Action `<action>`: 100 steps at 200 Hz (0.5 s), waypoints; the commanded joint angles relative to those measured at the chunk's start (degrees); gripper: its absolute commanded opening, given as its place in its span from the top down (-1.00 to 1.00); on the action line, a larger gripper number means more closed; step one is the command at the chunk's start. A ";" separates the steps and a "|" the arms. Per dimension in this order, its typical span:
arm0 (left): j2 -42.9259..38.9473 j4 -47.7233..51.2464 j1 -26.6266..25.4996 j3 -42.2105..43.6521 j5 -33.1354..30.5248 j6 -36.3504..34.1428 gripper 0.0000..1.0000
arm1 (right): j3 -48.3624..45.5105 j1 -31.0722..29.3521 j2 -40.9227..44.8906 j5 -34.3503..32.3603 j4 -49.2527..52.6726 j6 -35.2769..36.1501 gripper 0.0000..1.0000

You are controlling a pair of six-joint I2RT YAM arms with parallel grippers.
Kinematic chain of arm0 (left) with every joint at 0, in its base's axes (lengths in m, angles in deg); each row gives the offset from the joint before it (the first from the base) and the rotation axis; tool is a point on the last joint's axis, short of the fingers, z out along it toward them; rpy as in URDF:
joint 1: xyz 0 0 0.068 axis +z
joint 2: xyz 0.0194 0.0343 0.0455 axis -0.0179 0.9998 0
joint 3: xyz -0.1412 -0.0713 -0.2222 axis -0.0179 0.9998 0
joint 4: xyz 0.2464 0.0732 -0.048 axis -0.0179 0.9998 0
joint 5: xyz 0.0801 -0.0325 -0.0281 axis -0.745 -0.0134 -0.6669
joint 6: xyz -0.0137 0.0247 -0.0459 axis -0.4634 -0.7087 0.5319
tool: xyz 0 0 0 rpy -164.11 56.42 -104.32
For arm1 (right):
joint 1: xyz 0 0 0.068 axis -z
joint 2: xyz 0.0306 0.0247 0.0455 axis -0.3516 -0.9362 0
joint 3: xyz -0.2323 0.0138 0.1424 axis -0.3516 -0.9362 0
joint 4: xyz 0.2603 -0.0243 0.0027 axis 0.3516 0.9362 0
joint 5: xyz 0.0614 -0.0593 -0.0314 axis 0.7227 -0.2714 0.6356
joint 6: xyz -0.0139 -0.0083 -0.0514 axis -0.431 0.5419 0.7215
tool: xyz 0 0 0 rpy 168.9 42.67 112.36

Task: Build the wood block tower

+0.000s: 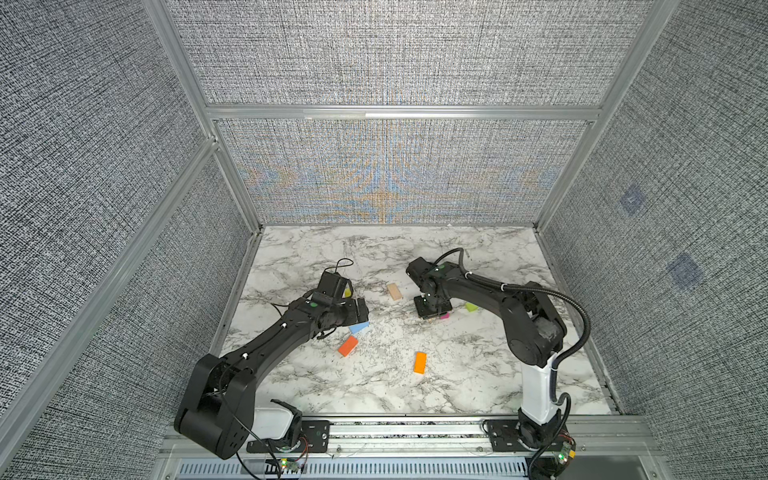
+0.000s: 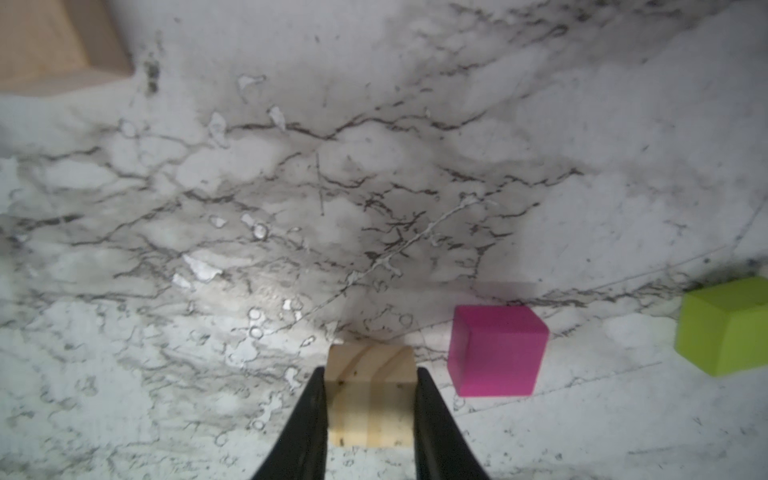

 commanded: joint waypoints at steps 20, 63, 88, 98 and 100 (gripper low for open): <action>0.44 -0.70 -0.17 -0.11 0.13 -0.20 -0.95 | -0.14 1.04 -0.83 -0.14 -0.75 0.62 0.45; 0.77 -0.77 -0.40 -0.23 0.07 -0.02 -0.95 | 0.17 1.52 -1.38 0.74 -1.14 1.38 0.27; 0.66 -0.51 -0.52 -0.25 -0.05 -0.03 -0.95 | 0.43 1.51 -1.44 0.94 -1.19 1.80 0.06; 0.54 -0.42 -0.57 -0.18 -0.13 -0.03 -0.96 | 0.51 1.56 -1.19 1.11 -1.19 1.97 -0.03; 0.49 -0.42 -0.61 -0.20 -0.10 -0.03 -0.96 | 0.58 1.57 -1.19 1.12 -1.19 2.02 -0.05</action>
